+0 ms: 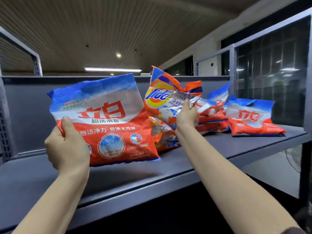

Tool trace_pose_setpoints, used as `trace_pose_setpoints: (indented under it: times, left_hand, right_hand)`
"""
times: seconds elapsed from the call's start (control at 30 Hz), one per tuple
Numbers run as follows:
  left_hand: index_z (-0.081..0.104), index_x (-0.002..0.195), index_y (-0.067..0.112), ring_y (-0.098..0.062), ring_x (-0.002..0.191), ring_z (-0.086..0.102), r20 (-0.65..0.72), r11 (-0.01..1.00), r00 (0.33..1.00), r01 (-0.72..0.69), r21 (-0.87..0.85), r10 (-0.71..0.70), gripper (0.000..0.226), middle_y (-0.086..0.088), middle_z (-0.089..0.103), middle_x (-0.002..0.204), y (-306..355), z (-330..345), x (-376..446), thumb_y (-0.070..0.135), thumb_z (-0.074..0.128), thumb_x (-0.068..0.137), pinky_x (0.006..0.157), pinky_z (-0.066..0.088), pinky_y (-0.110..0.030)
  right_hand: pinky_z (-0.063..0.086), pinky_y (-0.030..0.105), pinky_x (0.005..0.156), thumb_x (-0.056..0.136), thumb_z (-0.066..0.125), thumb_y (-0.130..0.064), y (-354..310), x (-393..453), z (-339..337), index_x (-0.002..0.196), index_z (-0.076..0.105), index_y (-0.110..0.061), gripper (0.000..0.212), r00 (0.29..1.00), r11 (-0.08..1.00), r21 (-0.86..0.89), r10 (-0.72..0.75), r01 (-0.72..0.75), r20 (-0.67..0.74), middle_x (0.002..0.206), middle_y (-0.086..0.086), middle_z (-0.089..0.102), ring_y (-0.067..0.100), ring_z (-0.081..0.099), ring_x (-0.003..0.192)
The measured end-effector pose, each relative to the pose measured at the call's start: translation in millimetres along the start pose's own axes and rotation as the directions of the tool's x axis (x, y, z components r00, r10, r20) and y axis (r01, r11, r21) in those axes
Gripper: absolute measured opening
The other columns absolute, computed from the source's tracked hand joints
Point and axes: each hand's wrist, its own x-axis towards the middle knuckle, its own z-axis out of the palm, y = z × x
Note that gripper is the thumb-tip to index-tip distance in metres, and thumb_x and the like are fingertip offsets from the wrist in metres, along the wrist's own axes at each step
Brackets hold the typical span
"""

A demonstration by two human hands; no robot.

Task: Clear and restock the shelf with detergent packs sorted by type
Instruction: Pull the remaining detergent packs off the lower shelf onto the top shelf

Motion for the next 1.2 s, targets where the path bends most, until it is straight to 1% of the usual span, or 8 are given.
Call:
trace_pose_setpoints:
  times: [0.13, 0.27, 0.4, 0.63, 0.83, 0.97, 1.03, 1.2]
  left_hand:
    - [0.059, 0.066, 0.038, -0.024, 0.079, 0.07, -0.049, 1.0, 0.999, -0.024, -0.02, 0.023, 0.035, 0.003, 0.071, 0.083, -3, 25, 4, 0.064, 0.039, 0.078, 0.079, 0.055, -0.052]
    - [0.064, 0.069, 0.032, -0.026, 0.081, 0.071, -0.059, 0.993, 0.998, -0.026, -0.113, 0.019, 0.033, 0.0, 0.073, 0.086, 1, 66, 5, 0.058, 0.044, 0.075, 0.077, 0.056, -0.053]
    - [0.055, 0.062, 0.021, -0.023, 0.072, 0.065, -0.05, 0.974, 0.998, 0.019, -0.228, -0.031, 0.025, -0.003, 0.063, 0.078, 15, 122, -2, 0.04, 0.048, 0.076, 0.068, 0.056, -0.043]
    - [0.044, 0.071, 0.02, -0.018, 0.074, 0.048, 0.198, 0.995, 0.978, 0.073, -0.073, -0.057, 0.031, -0.001, 0.048, 0.078, 46, 238, -63, 0.026, 0.034, 0.1, 0.049, 0.038, -0.017]
    - [0.058, 0.118, -0.004, -0.038, 0.114, 0.05, 0.253, 0.988, 0.964, 0.049, 0.145, -0.085, 0.043, -0.023, 0.058, 0.124, 5, 321, -161, 0.028, 0.034, 0.101, 0.088, 0.035, -0.034]
    - [0.044, 0.132, -0.002, -0.037, 0.127, 0.043, 0.509, 0.945, 0.847, -0.024, 0.326, -0.154, 0.043, -0.022, 0.047, 0.136, -41, 362, -211, 0.025, 0.034, 0.1, 0.105, 0.033, -0.039]
    - [0.025, 0.141, -0.007, -0.037, 0.136, 0.029, 0.552, 0.821, 0.792, -0.119, 0.558, -0.26, 0.057, -0.019, 0.028, 0.148, -59, 373, -220, 0.031, 0.037, 0.1, 0.112, 0.022, -0.043]
    - [0.025, 0.143, 0.0, -0.036, 0.135, 0.031, 0.611, 0.753, 0.751, -0.245, 0.611, -0.252, 0.07, -0.012, 0.027, 0.146, -62, 370, -212, 0.041, 0.052, 0.092, 0.11, 0.027, -0.046]
  right_hand:
    - [0.045, 0.042, 0.098, 0.083, 0.066, -0.026, 44, 39, 36, 0.127, 0.045, 0.006, 0.058, 0.955, 0.951, -0.303, 0.148, -0.065, 0.257, 0.13, 0.022, 0.054, 0.034, 0.055, 0.117]
    - [0.046, 0.034, 0.085, 0.066, 0.067, -0.055, 48, 61, 23, 0.114, 0.058, 0.004, 0.077, 0.868, 0.81, -0.528, 0.047, 0.257, 0.494, 0.117, 0.021, 0.06, 0.03, 0.058, 0.108]
    - [0.033, 0.03, 0.061, 0.091, 0.051, -0.038, 22, 75, -29, 0.078, 0.058, -0.01, 0.032, 0.669, 0.609, -0.605, 0.158, 0.513, 0.726, 0.079, 0.016, 0.055, 0.031, 0.048, 0.079]
    - [0.035, 0.024, 0.054, 0.092, 0.05, -0.014, 13, 143, -138, 0.059, 0.051, -0.019, 0.033, 0.802, 0.623, -0.619, -0.024, 0.479, 0.596, 0.066, 0.002, 0.054, 0.021, 0.05, 0.077]
    - [0.046, 0.035, 0.084, 0.087, 0.043, -0.006, 26, 204, -214, 0.104, 0.065, -0.012, 0.028, 0.959, 0.681, -0.678, -0.151, 0.278, 0.241, 0.106, 0.008, 0.067, 0.03, 0.06, 0.101]
    - [0.044, 0.038, 0.098, 0.088, 0.06, -0.034, 39, 218, -233, 0.114, 0.063, -0.017, 0.03, 0.882, 0.659, -0.641, -0.076, 0.394, 0.465, 0.115, 0.002, 0.065, 0.022, 0.057, 0.11]
    - [0.034, 0.034, 0.107, 0.083, 0.065, -0.045, 47, 217, -232, 0.128, 0.057, -0.021, 0.051, 0.762, 0.453, -0.695, 0.053, 0.558, 0.646, 0.13, 0.0, 0.056, 0.02, 0.045, 0.124]
    - [0.031, 0.037, 0.109, 0.086, 0.06, -0.048, 47, 216, -225, 0.14, 0.044, -0.025, 0.06, 0.717, 0.333, -0.701, 0.096, 0.631, 0.691, 0.139, 0.004, 0.046, 0.025, 0.037, 0.129]
